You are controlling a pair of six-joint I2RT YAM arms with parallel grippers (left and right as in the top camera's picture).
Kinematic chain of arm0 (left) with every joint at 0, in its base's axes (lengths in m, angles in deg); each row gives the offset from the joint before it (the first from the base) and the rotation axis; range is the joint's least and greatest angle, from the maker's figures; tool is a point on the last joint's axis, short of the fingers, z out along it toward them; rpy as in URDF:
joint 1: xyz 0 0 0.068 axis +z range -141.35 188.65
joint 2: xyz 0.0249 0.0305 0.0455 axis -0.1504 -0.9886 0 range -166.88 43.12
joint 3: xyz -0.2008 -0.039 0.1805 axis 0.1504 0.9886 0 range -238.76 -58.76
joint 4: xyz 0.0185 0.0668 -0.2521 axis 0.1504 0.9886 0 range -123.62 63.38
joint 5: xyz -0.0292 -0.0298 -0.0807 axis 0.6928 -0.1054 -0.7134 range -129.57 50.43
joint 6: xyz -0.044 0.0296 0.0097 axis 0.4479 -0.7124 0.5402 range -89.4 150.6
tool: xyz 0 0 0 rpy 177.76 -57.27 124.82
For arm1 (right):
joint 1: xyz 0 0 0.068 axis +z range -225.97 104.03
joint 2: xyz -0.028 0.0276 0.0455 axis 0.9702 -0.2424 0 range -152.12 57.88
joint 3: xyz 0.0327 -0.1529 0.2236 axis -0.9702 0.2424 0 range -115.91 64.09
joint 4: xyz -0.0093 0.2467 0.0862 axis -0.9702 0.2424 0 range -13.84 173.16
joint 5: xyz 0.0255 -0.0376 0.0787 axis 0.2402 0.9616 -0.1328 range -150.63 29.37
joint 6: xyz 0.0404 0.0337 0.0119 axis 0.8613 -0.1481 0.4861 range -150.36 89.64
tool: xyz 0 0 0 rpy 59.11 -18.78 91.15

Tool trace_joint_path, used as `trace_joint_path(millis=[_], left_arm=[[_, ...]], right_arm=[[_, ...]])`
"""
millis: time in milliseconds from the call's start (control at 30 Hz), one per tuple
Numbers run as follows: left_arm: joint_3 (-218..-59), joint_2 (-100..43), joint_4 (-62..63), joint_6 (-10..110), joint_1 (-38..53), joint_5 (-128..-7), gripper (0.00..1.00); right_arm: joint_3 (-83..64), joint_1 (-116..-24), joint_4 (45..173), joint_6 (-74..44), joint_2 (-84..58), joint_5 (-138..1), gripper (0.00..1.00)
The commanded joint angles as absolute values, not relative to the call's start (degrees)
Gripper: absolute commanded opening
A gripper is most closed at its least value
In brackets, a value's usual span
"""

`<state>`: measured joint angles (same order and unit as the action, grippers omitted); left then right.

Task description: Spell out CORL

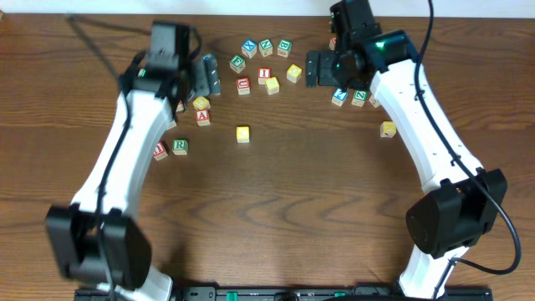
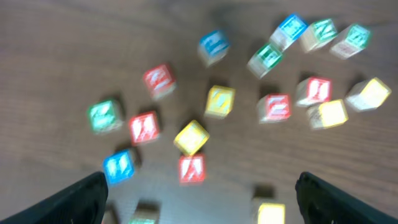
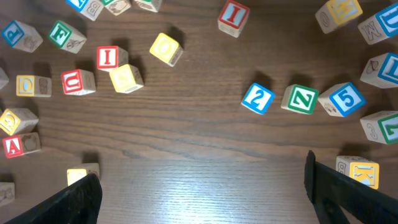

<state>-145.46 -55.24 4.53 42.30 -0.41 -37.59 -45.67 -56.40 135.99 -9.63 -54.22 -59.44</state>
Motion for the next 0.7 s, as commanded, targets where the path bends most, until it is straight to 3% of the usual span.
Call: trace_joint_path(millis=[0, 133, 667], left_arm=[[-159.0, -64.4, 9.8, 39.2, -2.1, -37.4, 0.92], [-169.9, -74.4, 14.6, 38.8, -2.2, -37.5, 0.82], [-170.4, -86.9, 10.4, 36.9, -3.4, -35.7, 0.77]], right_arm=[[-45.8, -57.3, 137.1, -10.5, -54.7, -61.2, 0.99], [-45.8, -57.1, 139.2, -13.2, -54.7, -61.0, 0.99], [-45.8, -57.2, 140.3, -13.3, -54.7, -59.1, 0.99]])
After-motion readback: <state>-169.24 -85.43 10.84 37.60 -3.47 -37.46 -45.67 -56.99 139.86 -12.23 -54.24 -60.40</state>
